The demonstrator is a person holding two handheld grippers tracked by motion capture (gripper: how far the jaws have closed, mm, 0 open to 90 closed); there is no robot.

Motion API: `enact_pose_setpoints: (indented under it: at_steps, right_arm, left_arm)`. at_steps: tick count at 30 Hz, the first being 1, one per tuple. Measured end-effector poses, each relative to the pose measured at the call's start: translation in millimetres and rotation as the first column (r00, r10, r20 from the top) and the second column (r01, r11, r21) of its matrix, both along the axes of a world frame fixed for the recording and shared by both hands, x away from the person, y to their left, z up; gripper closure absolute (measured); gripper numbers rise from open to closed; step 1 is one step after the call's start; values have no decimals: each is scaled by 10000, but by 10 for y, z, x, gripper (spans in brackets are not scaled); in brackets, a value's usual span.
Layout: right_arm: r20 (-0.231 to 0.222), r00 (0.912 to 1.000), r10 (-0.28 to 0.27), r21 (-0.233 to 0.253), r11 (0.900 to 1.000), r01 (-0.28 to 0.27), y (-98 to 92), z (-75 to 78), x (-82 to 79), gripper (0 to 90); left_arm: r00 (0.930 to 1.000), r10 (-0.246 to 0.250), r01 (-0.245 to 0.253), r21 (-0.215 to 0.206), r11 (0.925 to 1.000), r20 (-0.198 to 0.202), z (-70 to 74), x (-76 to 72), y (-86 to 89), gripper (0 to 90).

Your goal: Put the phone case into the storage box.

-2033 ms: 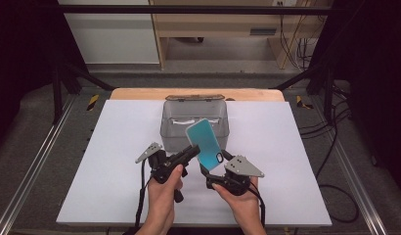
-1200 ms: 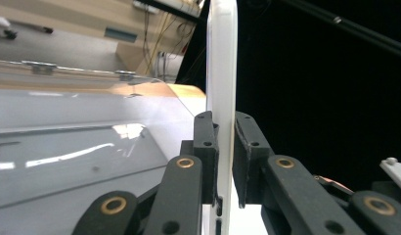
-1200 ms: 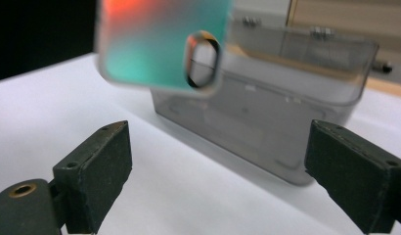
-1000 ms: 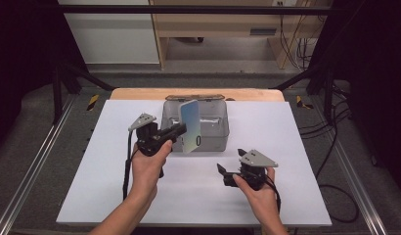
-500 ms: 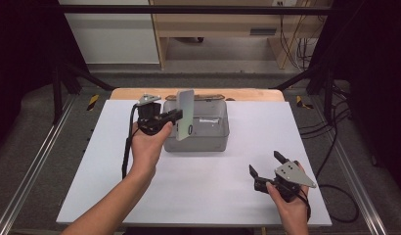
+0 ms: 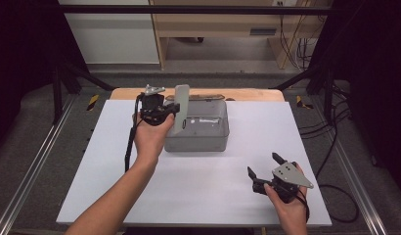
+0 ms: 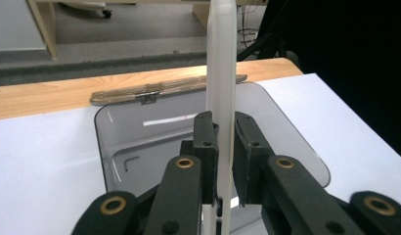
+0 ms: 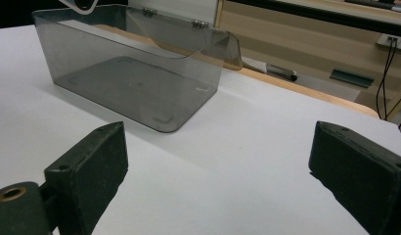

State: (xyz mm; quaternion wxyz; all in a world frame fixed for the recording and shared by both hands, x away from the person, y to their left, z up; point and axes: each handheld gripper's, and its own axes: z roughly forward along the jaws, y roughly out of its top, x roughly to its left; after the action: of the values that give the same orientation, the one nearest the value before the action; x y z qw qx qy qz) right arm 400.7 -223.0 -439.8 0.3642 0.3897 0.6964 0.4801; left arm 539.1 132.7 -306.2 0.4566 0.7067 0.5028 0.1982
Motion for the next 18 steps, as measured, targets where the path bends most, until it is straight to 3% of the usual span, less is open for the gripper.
enact_pose_setpoints:
  at_steps: [2, 9, 18]
  right_arm:
    - [-49, 10000, -22, 32, 10000, 22, -18, -5, 9, 78]
    - [-80, 10000, -18, 29, 10000, 19, -23, -8, 12, 79]
    - [-275, 9992, 284, -363, 9989, -294, 51, -30, 14, 79]
  left_arm:
    - [9995, 151, -153, -60, 9999, -278, -11, 48, 13, 811]
    - [9975, 440, -432, 168, 9989, -556, -36, 140, 59, 811]
    - [9922, 552, -506, 433, 9978, -1114, -88, 294, 63, 810]
